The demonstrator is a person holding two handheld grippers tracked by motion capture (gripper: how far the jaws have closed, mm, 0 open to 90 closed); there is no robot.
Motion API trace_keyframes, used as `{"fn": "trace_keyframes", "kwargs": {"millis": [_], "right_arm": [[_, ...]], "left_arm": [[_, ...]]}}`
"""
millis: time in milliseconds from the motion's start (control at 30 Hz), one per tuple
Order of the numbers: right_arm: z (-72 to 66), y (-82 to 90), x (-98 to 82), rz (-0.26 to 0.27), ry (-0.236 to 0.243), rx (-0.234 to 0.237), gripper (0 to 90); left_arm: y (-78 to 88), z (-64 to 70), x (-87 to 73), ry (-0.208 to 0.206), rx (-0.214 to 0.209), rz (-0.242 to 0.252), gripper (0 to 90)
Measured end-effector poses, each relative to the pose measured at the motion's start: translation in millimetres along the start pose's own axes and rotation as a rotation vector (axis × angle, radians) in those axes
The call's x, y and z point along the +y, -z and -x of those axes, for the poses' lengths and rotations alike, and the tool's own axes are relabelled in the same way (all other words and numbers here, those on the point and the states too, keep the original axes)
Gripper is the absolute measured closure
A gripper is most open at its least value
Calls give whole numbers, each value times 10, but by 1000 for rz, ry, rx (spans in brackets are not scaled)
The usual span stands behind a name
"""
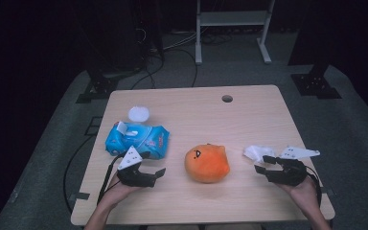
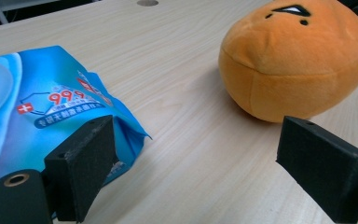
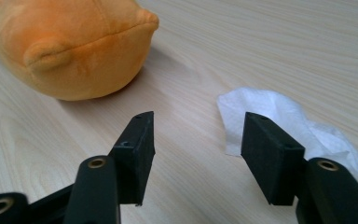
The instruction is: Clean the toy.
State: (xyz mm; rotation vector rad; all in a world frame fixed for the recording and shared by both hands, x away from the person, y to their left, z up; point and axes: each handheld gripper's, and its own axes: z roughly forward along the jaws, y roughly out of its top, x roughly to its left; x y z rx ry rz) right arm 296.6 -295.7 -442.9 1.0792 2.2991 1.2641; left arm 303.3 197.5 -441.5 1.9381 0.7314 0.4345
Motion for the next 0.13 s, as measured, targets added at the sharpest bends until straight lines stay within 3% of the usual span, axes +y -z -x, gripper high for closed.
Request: {"fn": "trace_keyframes", "kwargs": {"millis": [133], "right_arm": [[-78,-15,-15,7,11,14,408]], "left_arm": [[-23,45,-2,-2,-13,5,106]]}}
